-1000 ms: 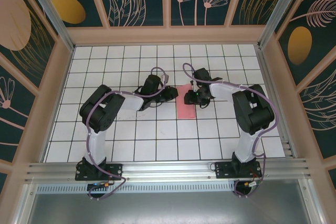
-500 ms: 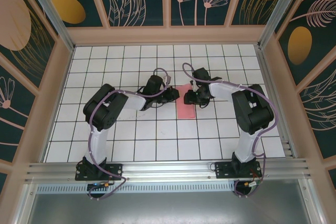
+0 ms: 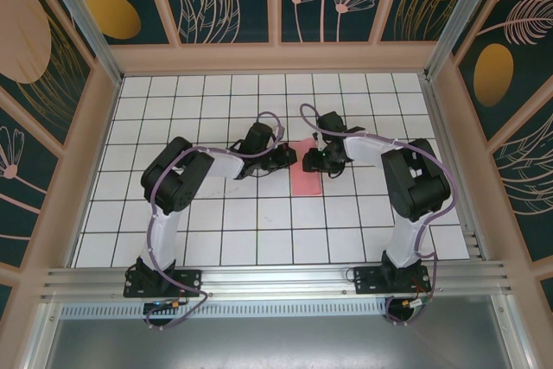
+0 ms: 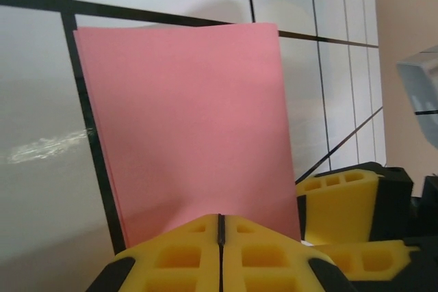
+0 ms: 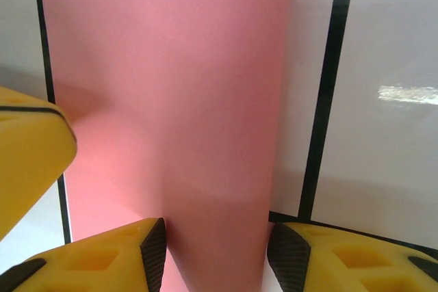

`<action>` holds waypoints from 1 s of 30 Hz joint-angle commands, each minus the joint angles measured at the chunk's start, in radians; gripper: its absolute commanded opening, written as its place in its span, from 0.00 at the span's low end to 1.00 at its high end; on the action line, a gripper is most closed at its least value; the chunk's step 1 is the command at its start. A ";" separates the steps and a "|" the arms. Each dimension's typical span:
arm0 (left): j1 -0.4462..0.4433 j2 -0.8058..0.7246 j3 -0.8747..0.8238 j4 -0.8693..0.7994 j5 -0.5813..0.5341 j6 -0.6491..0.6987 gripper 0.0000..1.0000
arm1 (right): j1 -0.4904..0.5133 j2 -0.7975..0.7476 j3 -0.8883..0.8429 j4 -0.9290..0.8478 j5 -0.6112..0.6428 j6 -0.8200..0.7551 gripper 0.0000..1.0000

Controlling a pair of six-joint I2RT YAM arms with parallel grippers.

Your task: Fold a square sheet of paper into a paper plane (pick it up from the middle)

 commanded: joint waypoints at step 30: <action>-0.014 0.084 0.113 -0.370 -0.166 0.059 0.02 | -0.051 -0.173 -0.075 0.146 0.038 0.139 0.48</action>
